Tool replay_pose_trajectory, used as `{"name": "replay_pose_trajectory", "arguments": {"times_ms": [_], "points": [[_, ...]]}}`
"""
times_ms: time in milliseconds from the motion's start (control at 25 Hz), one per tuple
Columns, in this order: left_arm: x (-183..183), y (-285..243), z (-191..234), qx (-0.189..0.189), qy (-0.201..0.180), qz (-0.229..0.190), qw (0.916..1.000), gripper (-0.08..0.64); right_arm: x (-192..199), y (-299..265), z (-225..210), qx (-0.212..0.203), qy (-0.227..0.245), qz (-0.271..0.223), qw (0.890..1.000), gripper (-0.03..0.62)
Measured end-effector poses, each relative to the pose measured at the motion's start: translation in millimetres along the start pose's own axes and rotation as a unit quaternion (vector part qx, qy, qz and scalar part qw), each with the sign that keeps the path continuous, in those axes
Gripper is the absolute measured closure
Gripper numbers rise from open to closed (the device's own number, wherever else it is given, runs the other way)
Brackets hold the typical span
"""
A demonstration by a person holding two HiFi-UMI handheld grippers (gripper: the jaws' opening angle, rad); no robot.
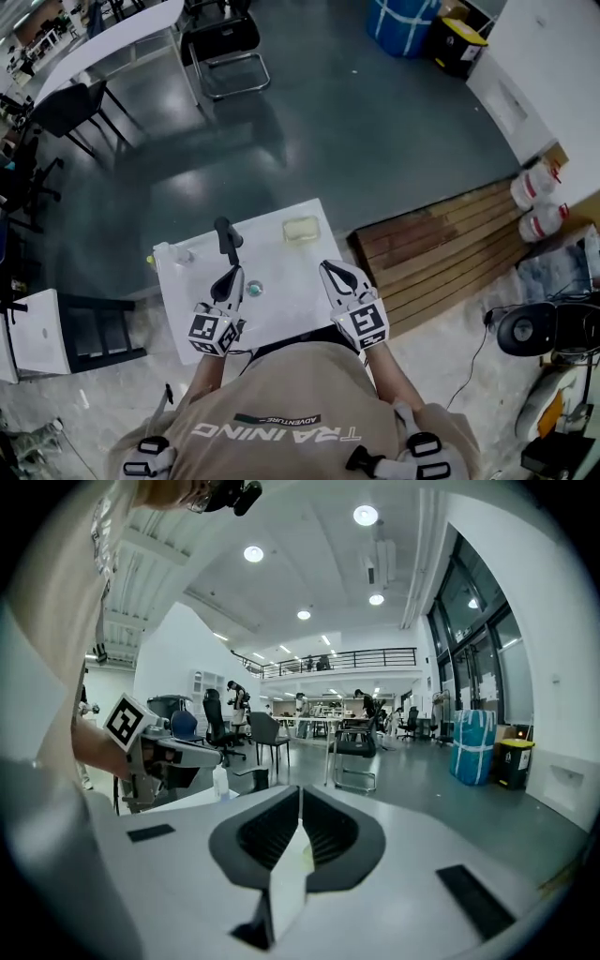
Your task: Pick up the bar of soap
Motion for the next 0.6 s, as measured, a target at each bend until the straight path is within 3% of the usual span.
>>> {"name": "replay_pose_trajectory", "arguments": {"times_ms": [120, 280, 520, 600], "points": [[-8.3, -0.1, 11.9, -0.013, 0.014, -0.020, 0.9996, 0.565, -5.4, -5.2, -1.8, -0.003, 0.007, 0.014, 1.000, 0.586], [-10.9, 9.6, 14.3, -0.041, 0.018, -0.031, 0.9985, 0.565, -18.1, -15.1, -3.9, -0.022, 0.025, -0.009, 0.999, 0.586], [-4.1, 18.8, 20.4, -0.074, 0.030, -0.023, 0.9965, 0.565, -20.2, -40.1, -16.7, -0.046, 0.012, -0.027, 0.999, 0.586], [-8.7, 23.5, 24.5, -0.086, 0.017, -0.023, 0.9959, 0.565, -20.0, -45.4, -20.2, -0.050, 0.016, -0.032, 0.998, 0.586]]}}
Point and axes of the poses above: the fingertips, and each gripper's own axes: y backward along the fingers, z to its left, x out of its underside, the point moved 4 cm from there along y, backward along the fingers, and after that the axes turned 2 degrees about -z, right-handed, at the moved point
